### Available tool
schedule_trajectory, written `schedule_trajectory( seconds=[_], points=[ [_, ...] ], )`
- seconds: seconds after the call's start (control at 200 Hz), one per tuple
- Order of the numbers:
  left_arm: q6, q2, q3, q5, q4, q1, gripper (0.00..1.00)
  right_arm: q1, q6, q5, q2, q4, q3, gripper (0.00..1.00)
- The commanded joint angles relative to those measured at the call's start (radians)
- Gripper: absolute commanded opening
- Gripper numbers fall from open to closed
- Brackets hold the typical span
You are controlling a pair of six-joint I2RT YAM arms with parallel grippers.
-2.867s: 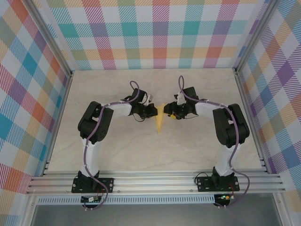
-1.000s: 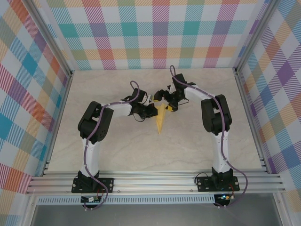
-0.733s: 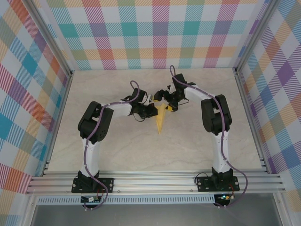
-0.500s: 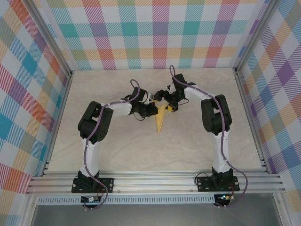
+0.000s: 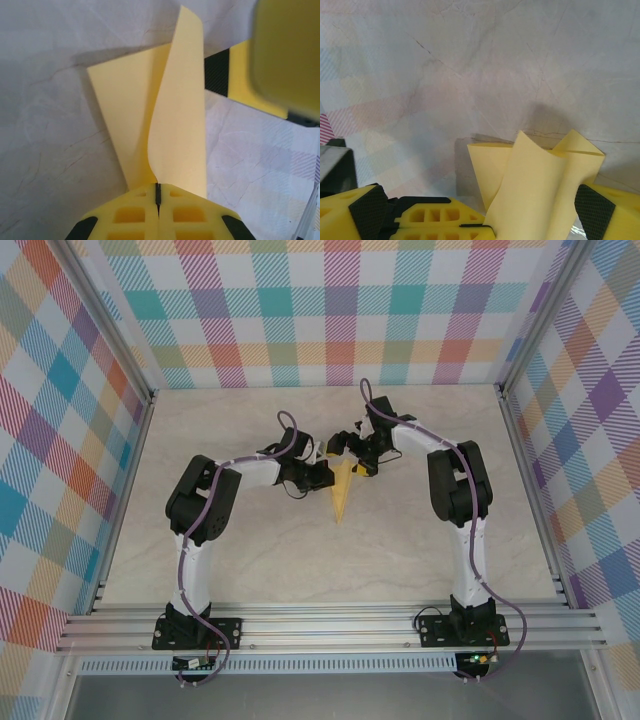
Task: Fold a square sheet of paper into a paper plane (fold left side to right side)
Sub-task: Fold the wing for the fifth time at the center of the table.
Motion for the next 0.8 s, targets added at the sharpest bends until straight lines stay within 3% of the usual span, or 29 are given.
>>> schedule_trajectory(
  seconds=[0.0, 0.27, 0.53, 0.795],
  points=[
    [0.022, 0.009, -0.019, -0.002, -0.008, -0.007, 0.04, 0.005, -0.006, -0.015, -0.020, -0.019, 0.016, 1.00],
    [0.019, 0.022, -0.023, -0.004, -0.004, -0.008, 0.04, -0.044, -0.011, -0.005, -0.172, 0.000, -0.065, 0.98],
    [0.024, -0.011, -0.002, -0.003, -0.017, -0.008, 0.04, -0.044, -0.039, -0.007, -0.251, 0.028, -0.265, 0.76],
    [0.031, -0.017, 0.014, -0.005, -0.032, -0.010, 0.04, -0.038, -0.012, -0.050, -0.174, 0.065, -0.214, 0.80]
  ],
)
